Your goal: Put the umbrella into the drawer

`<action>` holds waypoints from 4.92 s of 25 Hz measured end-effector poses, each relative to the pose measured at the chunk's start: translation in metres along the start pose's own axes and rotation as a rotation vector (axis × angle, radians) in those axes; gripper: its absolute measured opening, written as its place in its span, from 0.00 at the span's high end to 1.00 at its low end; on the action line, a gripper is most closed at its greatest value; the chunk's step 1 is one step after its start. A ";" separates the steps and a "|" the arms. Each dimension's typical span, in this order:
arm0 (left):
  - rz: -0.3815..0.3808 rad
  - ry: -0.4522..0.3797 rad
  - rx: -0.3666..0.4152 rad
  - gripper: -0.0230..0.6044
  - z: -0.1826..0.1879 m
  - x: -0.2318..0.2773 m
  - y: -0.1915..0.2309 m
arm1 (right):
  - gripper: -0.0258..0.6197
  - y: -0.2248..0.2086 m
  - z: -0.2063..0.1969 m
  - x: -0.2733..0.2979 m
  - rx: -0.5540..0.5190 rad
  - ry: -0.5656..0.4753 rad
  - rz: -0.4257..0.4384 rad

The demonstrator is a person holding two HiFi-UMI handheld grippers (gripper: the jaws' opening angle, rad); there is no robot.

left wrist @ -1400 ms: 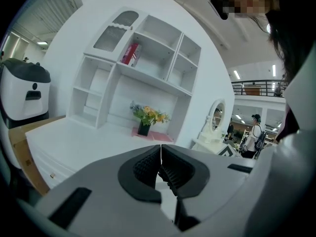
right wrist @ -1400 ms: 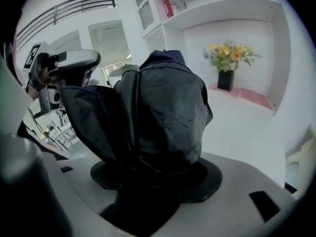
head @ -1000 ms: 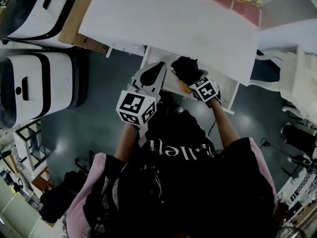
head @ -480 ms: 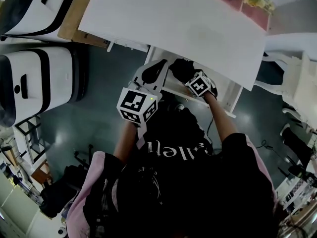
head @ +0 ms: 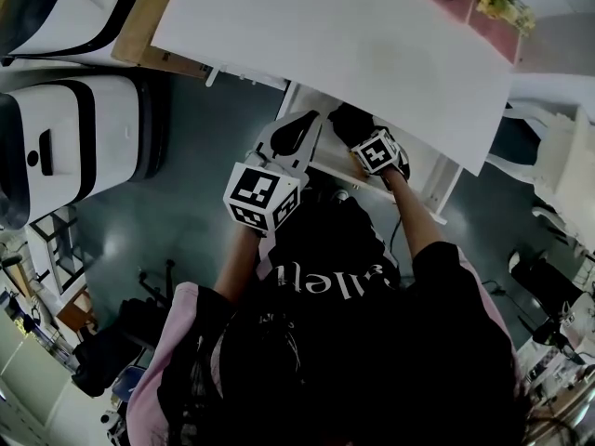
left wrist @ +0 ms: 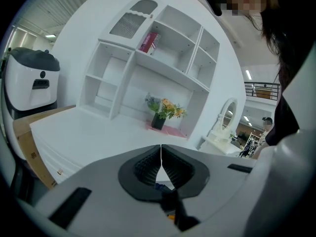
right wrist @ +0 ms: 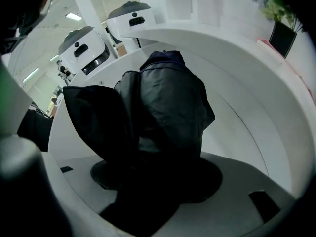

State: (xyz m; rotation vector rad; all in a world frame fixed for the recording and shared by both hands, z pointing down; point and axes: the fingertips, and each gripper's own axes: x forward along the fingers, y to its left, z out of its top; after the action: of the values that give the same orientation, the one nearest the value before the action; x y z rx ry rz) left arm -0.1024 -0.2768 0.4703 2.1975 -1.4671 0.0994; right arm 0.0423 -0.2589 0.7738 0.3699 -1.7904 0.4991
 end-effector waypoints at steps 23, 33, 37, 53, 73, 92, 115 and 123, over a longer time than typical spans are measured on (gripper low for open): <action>-0.008 0.025 0.024 0.94 -0.009 -0.006 -0.003 | 0.50 0.000 0.001 0.019 -0.012 -0.009 -0.067; -0.012 0.036 0.024 0.94 -0.016 -0.015 -0.008 | 0.50 0.008 0.001 -0.004 0.021 -0.017 -0.038; -0.019 0.036 0.025 0.94 -0.018 -0.015 -0.012 | 0.50 0.005 -0.007 -0.025 0.112 -0.060 -0.069; -0.078 0.029 0.061 0.94 -0.016 -0.014 -0.061 | 0.50 0.020 0.033 -0.176 0.406 -0.679 0.037; -0.095 -0.047 0.120 0.94 -0.015 -0.056 -0.172 | 0.50 0.089 -0.012 -0.371 0.343 -1.142 0.135; -0.058 -0.100 0.060 0.94 -0.050 -0.138 -0.257 | 0.84 0.149 -0.106 -0.415 0.388 -1.266 0.147; -0.244 -0.038 0.132 0.94 -0.075 -0.250 -0.214 | 0.87 0.288 -0.067 -0.371 0.430 -1.213 -0.017; -0.290 -0.039 0.131 0.94 -0.092 -0.292 -0.190 | 0.88 0.338 -0.065 -0.355 0.465 -1.206 -0.083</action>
State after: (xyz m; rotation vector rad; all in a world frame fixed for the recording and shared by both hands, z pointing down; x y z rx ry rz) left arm -0.0377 0.0685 0.3885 2.5073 -1.1747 0.0557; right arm 0.0251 0.0620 0.3985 1.2580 -2.7720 0.7026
